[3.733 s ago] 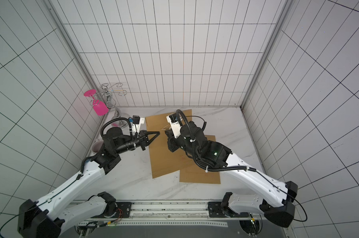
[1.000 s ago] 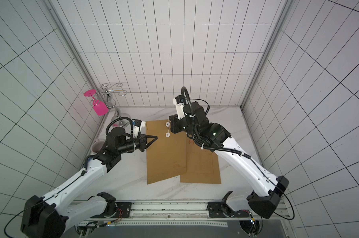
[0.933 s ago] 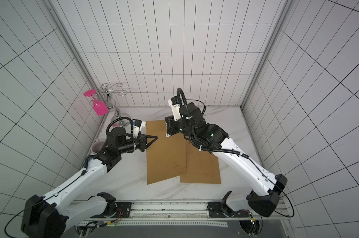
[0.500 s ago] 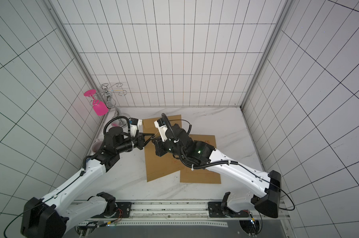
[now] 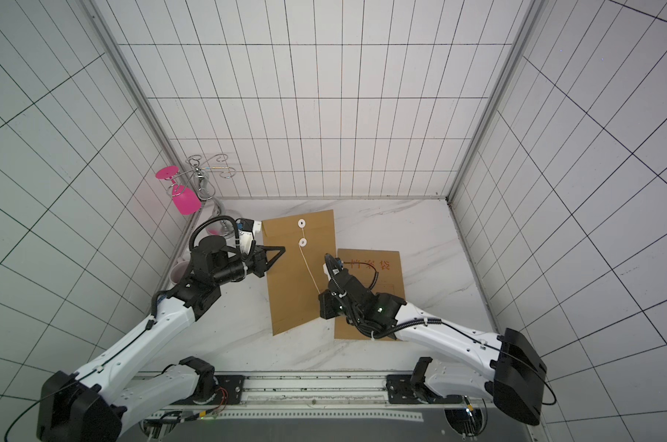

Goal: Open the file bag

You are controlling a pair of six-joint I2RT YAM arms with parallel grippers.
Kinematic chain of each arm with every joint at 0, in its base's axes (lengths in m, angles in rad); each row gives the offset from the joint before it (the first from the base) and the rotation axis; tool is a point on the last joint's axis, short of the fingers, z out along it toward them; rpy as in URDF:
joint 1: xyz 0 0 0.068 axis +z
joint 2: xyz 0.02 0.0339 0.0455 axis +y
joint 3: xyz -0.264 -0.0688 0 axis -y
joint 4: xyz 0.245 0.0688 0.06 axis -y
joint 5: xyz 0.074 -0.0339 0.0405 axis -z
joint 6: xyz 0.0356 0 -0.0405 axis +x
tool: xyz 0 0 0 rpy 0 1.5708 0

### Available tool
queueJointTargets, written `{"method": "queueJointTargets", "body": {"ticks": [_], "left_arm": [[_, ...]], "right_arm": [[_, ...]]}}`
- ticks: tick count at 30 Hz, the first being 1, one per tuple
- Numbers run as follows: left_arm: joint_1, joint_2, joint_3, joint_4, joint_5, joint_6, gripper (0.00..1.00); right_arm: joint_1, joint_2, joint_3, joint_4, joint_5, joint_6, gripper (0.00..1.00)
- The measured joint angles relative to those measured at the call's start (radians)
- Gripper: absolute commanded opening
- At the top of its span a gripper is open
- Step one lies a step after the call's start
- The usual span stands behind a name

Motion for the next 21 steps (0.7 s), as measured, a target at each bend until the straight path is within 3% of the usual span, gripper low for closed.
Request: {"method": "queueJointTargets", "body": {"ticks": [11, 15, 21], "left_arm": [[0.003, -0.003, 0.000, -0.021, 0.009, 0.000, 0.00], [0.004, -0.003, 0.000, -0.021, 0.010, 0.000, 0.00], [0.005, -0.003, 0.000, -0.014, 0.011, 0.000, 0.00]], "right_arm": [[-0.440, -0.078, -0.021, -0.098, -0.077, -0.052, 0.00], [-0.506, -0.063, 0.134, -0.181, -0.098, -0.106, 0.00], [-0.507, 0.029, 0.493, -0.247, -0.132, -0.169, 0.00]]}}
